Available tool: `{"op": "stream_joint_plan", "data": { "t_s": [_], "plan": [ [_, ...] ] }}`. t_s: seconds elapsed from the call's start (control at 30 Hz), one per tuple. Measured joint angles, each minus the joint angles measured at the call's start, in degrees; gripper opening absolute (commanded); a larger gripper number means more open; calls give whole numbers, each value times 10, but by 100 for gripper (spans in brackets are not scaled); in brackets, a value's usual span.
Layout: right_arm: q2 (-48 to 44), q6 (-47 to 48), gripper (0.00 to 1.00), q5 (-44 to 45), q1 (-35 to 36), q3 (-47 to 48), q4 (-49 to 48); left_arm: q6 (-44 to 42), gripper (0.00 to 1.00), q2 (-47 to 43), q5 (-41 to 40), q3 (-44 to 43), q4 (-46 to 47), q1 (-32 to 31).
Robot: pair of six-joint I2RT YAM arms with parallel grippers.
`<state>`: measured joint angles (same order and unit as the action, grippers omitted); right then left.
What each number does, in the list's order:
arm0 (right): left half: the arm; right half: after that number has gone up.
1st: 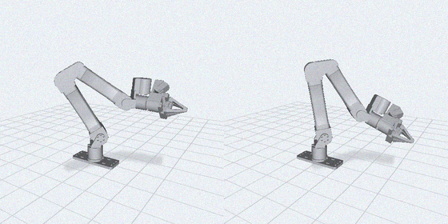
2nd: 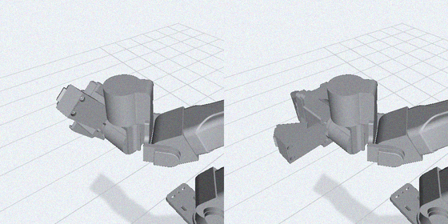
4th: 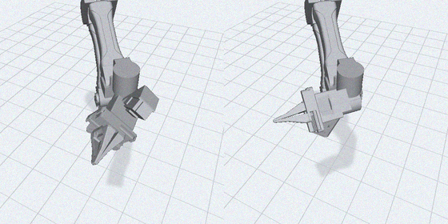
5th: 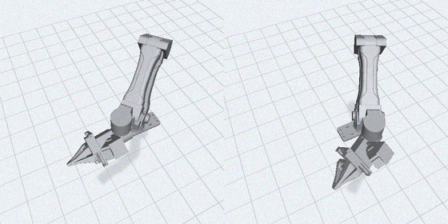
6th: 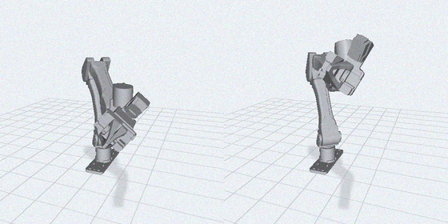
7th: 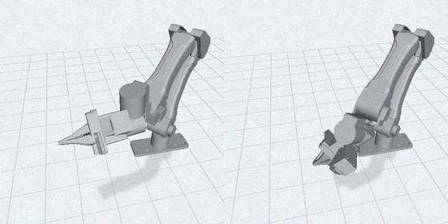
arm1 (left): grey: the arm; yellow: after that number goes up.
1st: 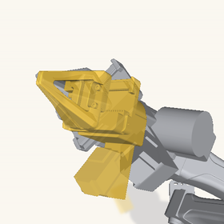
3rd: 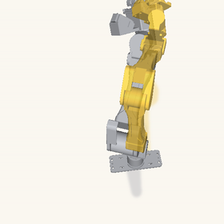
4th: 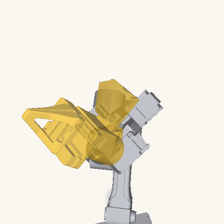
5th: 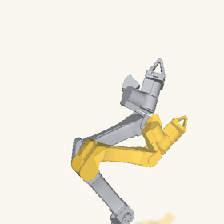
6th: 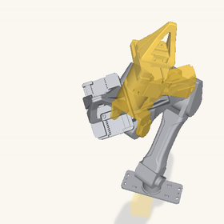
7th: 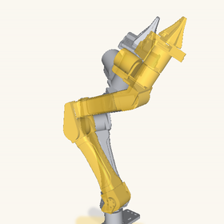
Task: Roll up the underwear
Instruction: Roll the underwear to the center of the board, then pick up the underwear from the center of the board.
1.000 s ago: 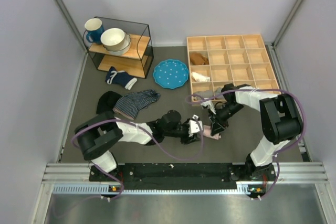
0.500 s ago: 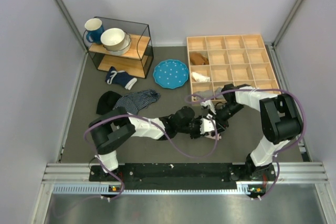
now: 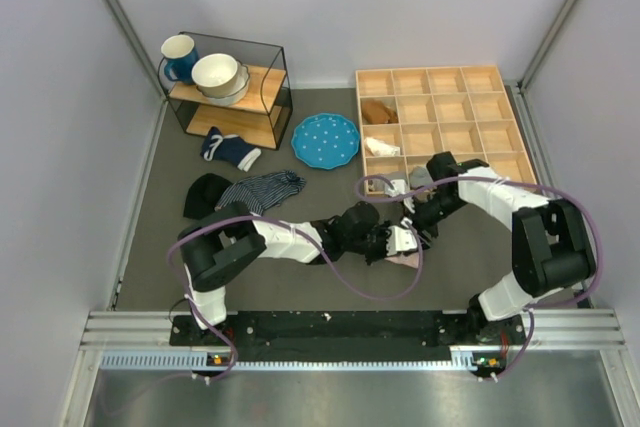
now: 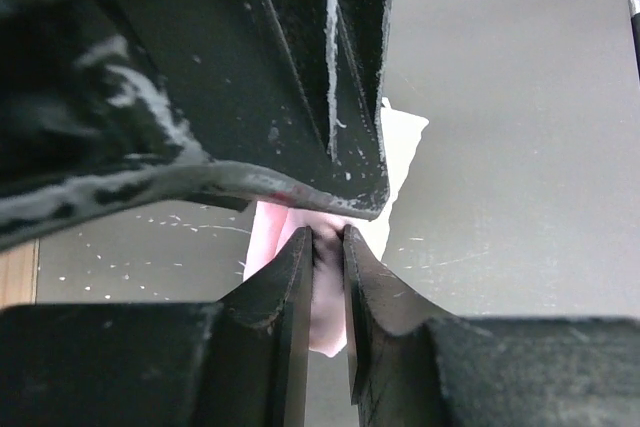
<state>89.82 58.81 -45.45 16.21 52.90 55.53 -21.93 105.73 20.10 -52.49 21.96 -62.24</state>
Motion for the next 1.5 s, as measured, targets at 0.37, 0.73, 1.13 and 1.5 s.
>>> {"op": "stream_joint_plan", "data": {
  "t_s": [0.37, 0.73, 1.13, 1.5],
  "plan": [
    [14, -65, 63, 43, -2, -16, -53, 10, 19, 3, 0, -2, -10, 2],
    [70, -98, 19, 49, 13, -3, -54, 11, 22, 4, -3, -6, -10, 2],
    [65, -103, 2, 49, 12, 3, -43, 65, 45, -99, -60, 67, -38, 14],
    [-49, -94, 1, 55, -53, 27, -14, 94, 47, -397, -93, 108, -229, 35]
  ]
}}
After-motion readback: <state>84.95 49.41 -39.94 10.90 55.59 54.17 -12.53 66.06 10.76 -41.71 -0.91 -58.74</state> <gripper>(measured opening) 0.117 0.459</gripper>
